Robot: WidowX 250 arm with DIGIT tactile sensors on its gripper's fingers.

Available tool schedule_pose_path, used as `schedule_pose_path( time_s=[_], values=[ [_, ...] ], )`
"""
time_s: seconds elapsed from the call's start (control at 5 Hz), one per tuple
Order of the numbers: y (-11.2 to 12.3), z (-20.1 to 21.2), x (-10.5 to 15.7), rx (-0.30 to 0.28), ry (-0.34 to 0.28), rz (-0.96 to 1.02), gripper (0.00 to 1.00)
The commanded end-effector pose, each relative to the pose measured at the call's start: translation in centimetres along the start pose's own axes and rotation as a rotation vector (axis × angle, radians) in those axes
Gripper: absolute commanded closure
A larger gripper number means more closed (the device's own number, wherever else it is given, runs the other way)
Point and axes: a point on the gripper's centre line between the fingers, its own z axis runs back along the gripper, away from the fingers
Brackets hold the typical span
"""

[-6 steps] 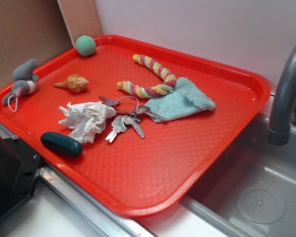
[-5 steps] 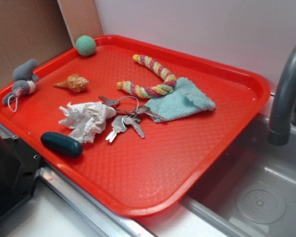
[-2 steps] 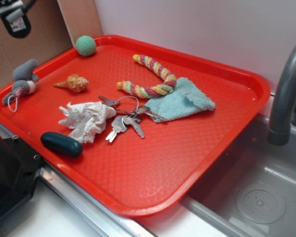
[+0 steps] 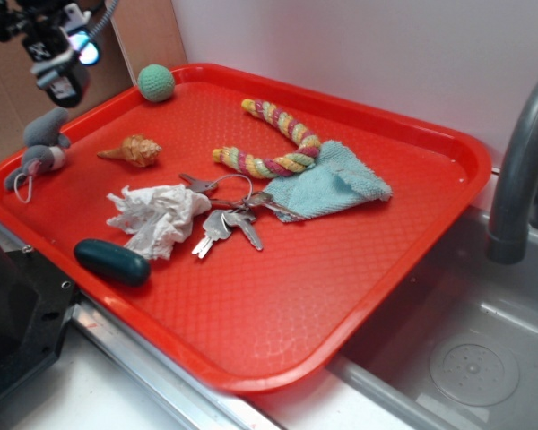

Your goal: Grab the shell.

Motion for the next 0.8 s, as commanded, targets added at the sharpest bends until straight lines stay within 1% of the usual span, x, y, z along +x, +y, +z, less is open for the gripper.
schedule_pose_path(
  time_s=[0.0, 0.2, 0.4, 0.6],
  values=[
    [1.7, -4.4, 1.3, 0.019, -0.068, -0.109, 0.00],
    [2.5, -8.0, 1.7, 0.000, 0.064, -0.118, 0.00],
    [0.8, -10.3, -1.3, -0.025, 0.133, -0.138, 0.00],
    [-0.4, -10.1, -3.0, -0.005, 0.138, -0.147, 1.00]
  ],
)
